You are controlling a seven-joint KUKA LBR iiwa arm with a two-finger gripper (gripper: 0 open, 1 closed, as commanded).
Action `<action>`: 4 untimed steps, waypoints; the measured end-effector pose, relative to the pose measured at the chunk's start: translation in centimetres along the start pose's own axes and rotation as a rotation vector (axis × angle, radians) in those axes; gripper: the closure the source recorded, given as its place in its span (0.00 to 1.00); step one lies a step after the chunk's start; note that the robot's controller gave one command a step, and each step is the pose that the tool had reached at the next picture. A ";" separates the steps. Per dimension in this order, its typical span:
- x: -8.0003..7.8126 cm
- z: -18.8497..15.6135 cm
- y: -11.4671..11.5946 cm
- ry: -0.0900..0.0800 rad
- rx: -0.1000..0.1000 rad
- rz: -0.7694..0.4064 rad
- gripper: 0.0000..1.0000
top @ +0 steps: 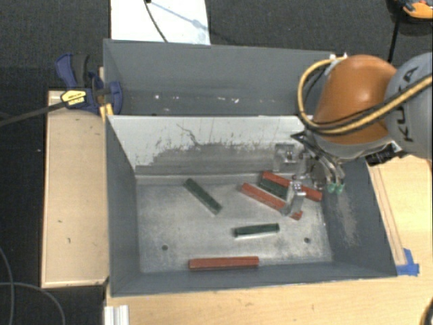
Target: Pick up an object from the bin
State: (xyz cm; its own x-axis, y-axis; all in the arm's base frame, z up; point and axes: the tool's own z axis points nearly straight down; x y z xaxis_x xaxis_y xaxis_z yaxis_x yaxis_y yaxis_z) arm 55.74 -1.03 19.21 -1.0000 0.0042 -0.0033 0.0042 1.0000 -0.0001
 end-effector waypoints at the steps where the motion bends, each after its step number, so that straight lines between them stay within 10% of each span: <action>1: 0.0 0.0 0.0 0.000 0.000 0.000 0.00; 3: 2.1 10.8 -0.2 -0.003 0.000 -0.159 0.00; 4: 0.5 9.5 2.1 -0.002 -0.001 -0.387 1.00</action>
Offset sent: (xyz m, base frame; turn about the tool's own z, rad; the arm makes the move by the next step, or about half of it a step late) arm -0.0166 0.0283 -0.1170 -0.2051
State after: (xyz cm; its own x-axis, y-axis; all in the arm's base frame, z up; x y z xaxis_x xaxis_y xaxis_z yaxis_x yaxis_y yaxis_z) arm 55.26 1.05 9.72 -0.9274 -0.3739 -0.0052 -0.3739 0.9275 -0.0013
